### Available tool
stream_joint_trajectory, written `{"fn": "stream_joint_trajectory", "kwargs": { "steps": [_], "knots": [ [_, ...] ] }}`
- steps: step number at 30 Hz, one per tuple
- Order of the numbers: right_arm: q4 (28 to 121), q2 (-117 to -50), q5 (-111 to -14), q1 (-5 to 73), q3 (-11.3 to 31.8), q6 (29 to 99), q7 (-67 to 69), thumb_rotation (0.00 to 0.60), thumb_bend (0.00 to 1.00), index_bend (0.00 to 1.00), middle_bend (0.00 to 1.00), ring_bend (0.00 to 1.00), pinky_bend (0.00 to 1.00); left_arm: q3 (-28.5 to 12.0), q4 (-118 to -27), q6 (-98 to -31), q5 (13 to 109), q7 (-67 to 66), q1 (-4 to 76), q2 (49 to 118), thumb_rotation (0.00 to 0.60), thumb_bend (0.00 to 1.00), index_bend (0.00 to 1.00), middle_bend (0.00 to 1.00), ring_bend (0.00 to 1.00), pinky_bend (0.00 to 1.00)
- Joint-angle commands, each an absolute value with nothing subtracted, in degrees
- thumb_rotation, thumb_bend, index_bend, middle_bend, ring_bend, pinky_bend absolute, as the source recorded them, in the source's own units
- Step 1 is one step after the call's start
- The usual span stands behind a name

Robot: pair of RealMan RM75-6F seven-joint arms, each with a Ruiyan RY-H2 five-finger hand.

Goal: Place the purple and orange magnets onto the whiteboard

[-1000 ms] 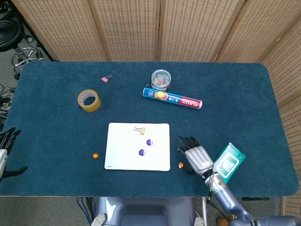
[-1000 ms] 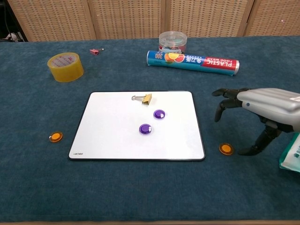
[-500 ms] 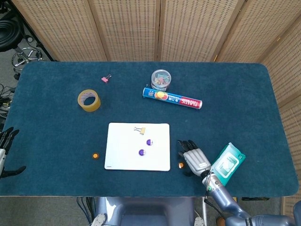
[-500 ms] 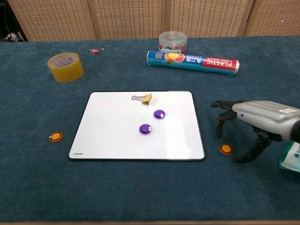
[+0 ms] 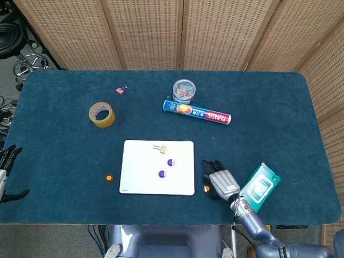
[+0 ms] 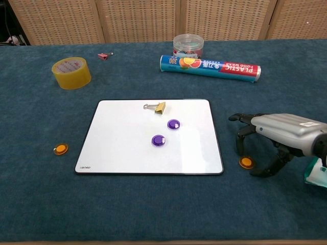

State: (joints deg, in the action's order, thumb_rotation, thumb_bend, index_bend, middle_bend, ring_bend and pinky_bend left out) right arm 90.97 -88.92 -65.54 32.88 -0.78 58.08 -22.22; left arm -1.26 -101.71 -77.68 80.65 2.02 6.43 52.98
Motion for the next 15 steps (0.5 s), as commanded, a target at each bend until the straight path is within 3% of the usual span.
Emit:
{"fn": "stream_joint_trajectory", "kwargs": {
  "steps": [1,15],
  "knots": [
    [90.7,-89.1,-65.4,32.8,-0.5,57.9,-22.3,0.600,0.28,0.46,0.00,0.00,0.00,-1.2,-101.7,-77.7,80.7,2.2,6.4,52.9,0.600,0.11,0.00,0.00,0.00,0.00],
    [90.0,-89.2,-65.0,32.1,-0.1,57.4,-22.9,0.600,0.34,0.50,0.00,0.00,0.00,-1.2,-101.7,-77.7,80.8,2.3,6.4,52.8,0.600,0.11,0.00,0.00,0.00,0.00]
  ]
}}
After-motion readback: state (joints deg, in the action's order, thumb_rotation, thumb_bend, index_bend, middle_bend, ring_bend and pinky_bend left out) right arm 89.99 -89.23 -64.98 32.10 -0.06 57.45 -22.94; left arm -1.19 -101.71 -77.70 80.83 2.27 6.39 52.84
